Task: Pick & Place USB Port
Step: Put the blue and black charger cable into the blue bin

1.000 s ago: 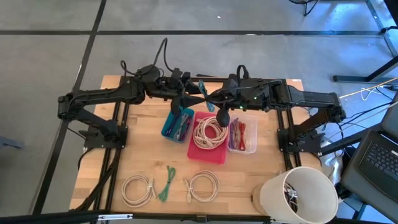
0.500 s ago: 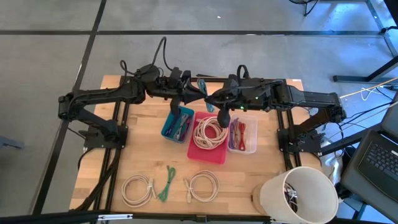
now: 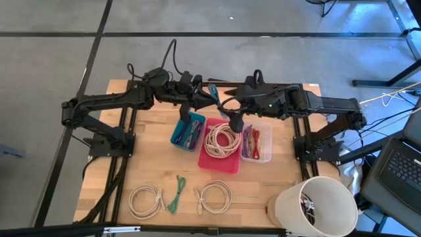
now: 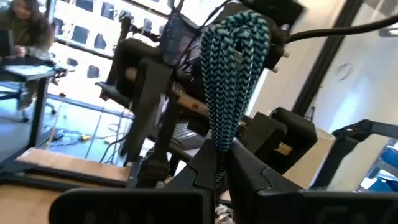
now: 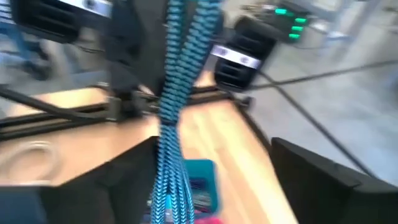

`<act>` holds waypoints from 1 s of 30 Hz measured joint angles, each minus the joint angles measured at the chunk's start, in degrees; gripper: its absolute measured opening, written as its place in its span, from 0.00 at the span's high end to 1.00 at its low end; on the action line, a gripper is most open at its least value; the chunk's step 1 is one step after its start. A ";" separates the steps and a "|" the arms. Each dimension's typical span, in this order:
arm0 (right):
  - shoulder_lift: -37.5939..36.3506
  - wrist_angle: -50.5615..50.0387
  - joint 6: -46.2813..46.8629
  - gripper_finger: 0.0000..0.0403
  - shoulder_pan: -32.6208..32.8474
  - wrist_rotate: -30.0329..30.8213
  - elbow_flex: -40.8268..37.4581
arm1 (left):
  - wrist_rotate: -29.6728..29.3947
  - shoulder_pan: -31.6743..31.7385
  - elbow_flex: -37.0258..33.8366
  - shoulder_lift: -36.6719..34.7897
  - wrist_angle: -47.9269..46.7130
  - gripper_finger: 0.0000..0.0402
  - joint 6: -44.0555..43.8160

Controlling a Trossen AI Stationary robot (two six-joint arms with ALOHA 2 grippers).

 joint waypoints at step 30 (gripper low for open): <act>-1.48 -43.75 20.40 0.10 0.04 24.46 11.50 | -21.20 4.90 0.07 4.13 -61.16 0.97 -17.27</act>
